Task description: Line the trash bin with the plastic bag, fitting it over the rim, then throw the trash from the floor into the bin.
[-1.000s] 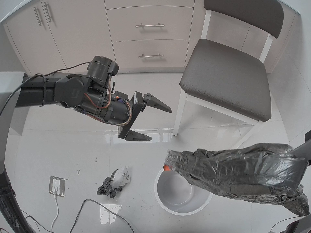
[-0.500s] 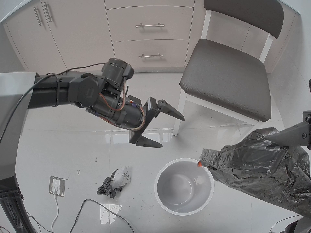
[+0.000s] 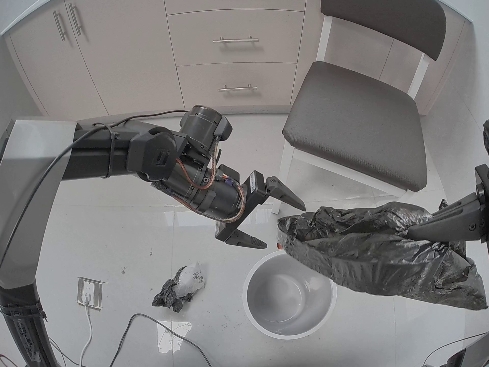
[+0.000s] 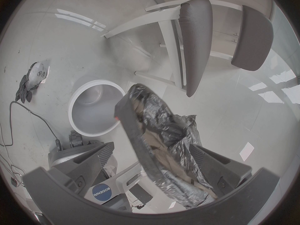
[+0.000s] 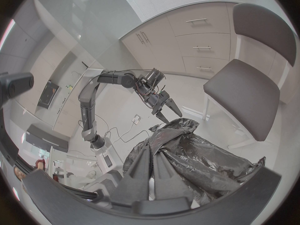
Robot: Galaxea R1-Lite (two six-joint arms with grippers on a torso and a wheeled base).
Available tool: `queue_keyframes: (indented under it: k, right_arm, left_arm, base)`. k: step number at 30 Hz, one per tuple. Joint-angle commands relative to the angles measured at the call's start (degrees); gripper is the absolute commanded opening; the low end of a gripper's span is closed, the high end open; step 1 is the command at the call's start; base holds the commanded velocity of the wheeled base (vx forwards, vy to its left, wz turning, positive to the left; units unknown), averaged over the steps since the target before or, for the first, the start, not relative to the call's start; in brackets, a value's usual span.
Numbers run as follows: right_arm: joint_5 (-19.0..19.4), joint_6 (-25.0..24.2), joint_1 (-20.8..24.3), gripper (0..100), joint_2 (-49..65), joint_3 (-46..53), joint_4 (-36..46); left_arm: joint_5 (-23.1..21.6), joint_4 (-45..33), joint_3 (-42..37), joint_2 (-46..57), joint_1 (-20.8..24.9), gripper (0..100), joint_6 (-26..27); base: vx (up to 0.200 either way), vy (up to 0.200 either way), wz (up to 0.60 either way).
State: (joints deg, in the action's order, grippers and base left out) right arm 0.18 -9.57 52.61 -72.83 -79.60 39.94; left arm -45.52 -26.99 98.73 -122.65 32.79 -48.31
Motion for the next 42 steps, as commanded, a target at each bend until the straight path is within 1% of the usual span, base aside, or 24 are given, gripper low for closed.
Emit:
queue_keyframes:
  k: [1, 10, 14, 16, 22, 35, 38, 42]
  right_arm:
    - [-0.4, 0.6, 1.3, 0, -0.9, -0.4, 0.1]
    - [-0.7, 1.8, 1.1, 0, -0.6, -3.0, 0.2]
    - [-3.5, 2.0, 0.6, 0, -0.8, -4.0, -0.6]
    - [-4.0, 2.0, 0.6, 0, -0.8, -4.3, -0.8]
    - [-3.9, 2.0, 0.6, 0, -1.0, -7.0, -1.4]
    - [-4.0, 2.0, 2.1, 0, -1.2, -9.7, -1.4]
    - [-4.0, 1.9, 3.4, 0, -1.0, -10.7, -1.4]
    - [-4.0, 1.9, 3.8, 0, -0.8, -11.3, -1.4]
  left_arm:
    - [0.0, 0.0, 0.6, -0.5, -0.2, 100, 0.0]
    - [0.0, 0.0, 0.7, -2.2, 0.2, 100, 0.1]
    - [0.0, 0.0, 0.3, -2.2, 0.5, 100, 0.9]
    - [0.0, 0.0, 0.2, -2.2, 0.9, 100, 0.9]
    - [0.0, 0.0, 0.2, -2.5, 1.6, 100, 1.2]
    - [0.0, 0.0, 0.4, -4.1, 1.6, 100, 1.7]
    - [0.0, 0.1, 0.5, -4.6, 1.6, 100, 1.8]
    - [0.0, 0.1, 0.5, -4.9, 1.6, 100, 1.8]
  base:
    - [0.000, 0.000, 0.00]
    - [0.000, 0.000, 0.00]
    - [0.000, 0.000, 0.00]
    - [0.000, 0.000, 0.00]
    - [0.000, 0.000, 0.00]
    - [0.000, 0.000, 0.00]
    - [0.000, 0.000, 0.00]
    - [0.000, 0.000, 0.00]
